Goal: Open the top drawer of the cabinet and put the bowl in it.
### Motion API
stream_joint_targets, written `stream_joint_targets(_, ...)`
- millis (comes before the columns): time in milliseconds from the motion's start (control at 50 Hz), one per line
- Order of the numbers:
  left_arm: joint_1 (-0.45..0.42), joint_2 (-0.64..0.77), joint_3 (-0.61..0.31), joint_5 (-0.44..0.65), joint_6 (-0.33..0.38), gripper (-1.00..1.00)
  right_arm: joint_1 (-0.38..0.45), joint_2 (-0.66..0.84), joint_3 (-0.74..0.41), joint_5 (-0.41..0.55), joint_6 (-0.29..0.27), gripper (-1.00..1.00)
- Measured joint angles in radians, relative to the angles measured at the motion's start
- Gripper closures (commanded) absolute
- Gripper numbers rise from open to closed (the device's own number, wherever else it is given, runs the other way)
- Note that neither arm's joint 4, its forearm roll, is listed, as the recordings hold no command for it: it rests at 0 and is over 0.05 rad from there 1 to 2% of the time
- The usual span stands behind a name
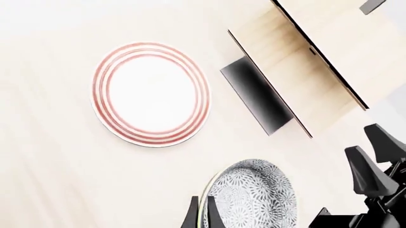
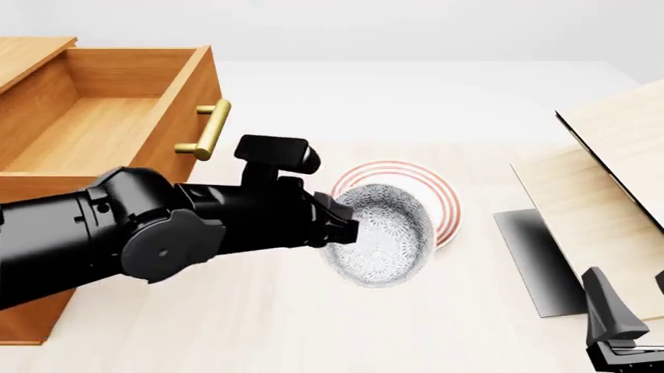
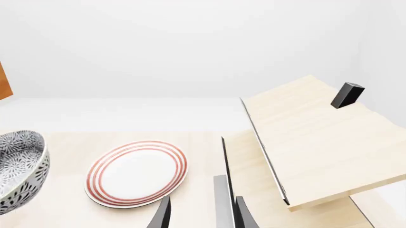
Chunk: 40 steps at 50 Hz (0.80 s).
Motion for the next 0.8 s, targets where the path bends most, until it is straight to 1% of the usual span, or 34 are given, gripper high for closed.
stream_joint_targets(220,0.018,-0.011,-0.066,0.058,0.008,1.00,0.000,0.000,0.000,0.000,0.000,-1.00)
stream_joint_targets(380,0.027,-0.003,-0.139,0.115,0.011,1.00,0.000,0.000,0.000,0.000,0.000,-1.00)
stream_joint_targets(800,0.070,0.068,-0.410,0.316,0.045,1.00,0.000,0.000,0.000,0.000,0.000,-1.00)
